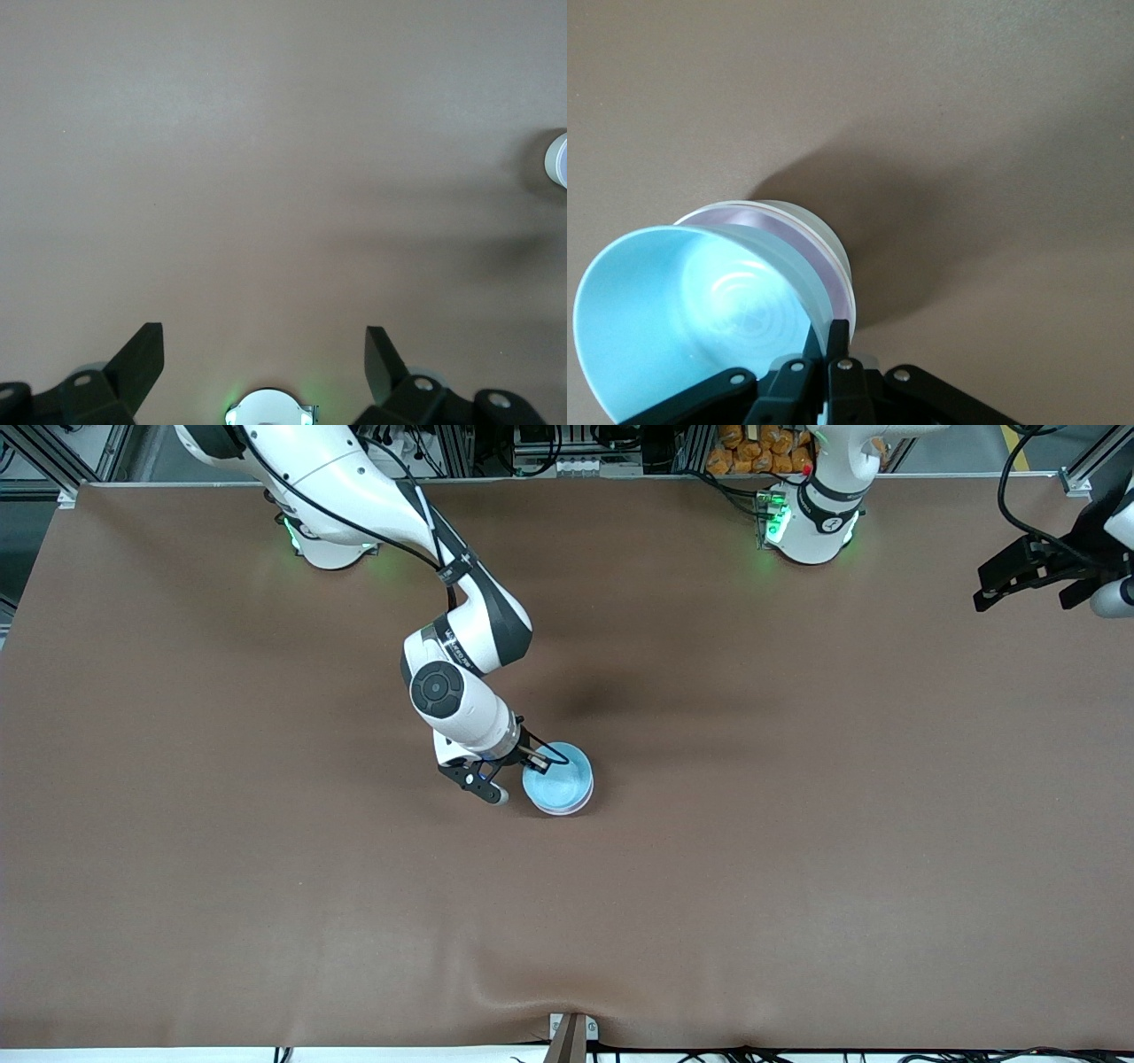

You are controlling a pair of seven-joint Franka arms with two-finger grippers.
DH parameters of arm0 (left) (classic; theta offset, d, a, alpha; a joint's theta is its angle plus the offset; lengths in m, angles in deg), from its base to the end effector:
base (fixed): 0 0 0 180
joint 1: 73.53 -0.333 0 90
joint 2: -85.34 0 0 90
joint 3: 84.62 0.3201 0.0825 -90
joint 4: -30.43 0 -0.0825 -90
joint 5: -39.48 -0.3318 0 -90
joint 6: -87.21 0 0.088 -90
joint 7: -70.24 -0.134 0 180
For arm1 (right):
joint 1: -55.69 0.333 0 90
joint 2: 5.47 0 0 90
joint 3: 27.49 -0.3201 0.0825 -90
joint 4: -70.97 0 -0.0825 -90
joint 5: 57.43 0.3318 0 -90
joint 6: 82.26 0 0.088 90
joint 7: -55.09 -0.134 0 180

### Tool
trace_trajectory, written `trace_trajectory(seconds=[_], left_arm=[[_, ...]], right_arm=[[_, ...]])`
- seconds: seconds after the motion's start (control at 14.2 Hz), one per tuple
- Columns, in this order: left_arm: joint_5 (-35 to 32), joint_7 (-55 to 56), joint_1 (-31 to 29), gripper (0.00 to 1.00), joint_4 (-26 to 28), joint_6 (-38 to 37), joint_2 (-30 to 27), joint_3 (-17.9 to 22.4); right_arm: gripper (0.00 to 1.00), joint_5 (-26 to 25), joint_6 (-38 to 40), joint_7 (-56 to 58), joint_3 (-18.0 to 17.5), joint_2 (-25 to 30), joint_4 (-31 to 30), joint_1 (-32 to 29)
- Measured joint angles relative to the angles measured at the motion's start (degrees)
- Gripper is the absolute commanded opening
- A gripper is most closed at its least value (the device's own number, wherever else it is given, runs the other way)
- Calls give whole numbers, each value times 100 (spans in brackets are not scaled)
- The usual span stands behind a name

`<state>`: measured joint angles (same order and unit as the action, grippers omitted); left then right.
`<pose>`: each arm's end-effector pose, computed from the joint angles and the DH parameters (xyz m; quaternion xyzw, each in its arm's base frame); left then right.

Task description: Stack pink and blue bowls on white bowl

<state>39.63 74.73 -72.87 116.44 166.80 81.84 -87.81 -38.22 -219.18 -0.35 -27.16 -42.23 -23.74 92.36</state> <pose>0.4610 -0.0324 0.6442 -0.9997 -0.0055 0.0254 0.0023 0.5278 0.4001 0.2582 -0.9523 0.2775 0.0520 0.1159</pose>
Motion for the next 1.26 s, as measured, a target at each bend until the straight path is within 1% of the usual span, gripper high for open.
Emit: trace_trajectory(seconds=[0.07,0.14,0.21,0.42,0.56,0.7,0.84,1.05,1.12,1.26], left_arm=[[0,-61,-3,100,11,31,3,3],[0,-119,-5,100,23,54,3,11],[-8,-137,-5,100,32,75,3,24],[-11,-180,-9,100,66,125,15,44],[-11,-181,-9,100,101,141,27,44],[-11,-181,-9,100,110,150,38,44],[-11,-181,-9,100,111,154,42,45],[-11,-181,-11,100,111,157,54,48],[-11,-181,-14,100,112,158,59,49],[-11,-181,-25,100,114,160,71,52]], right_arm=[[8,0,0,0,0,-6,0,0],[69,0,0,0,0,-12,1,2],[100,-3,-1,4,0,-17,2,7],[100,-8,-5,5,11,-17,64,24],[100,-11,-17,28,111,34,165,4],[100,-17,265,297,225,243,260,-173],[100,-19,848,967,293,558,280,-579],[100,-41,1720,2271,334,1006,278,-1459],[100,-113,2018,2681,350,1151,277,-1750],[100,-502,2578,3364,368,1478,281,-2276]])
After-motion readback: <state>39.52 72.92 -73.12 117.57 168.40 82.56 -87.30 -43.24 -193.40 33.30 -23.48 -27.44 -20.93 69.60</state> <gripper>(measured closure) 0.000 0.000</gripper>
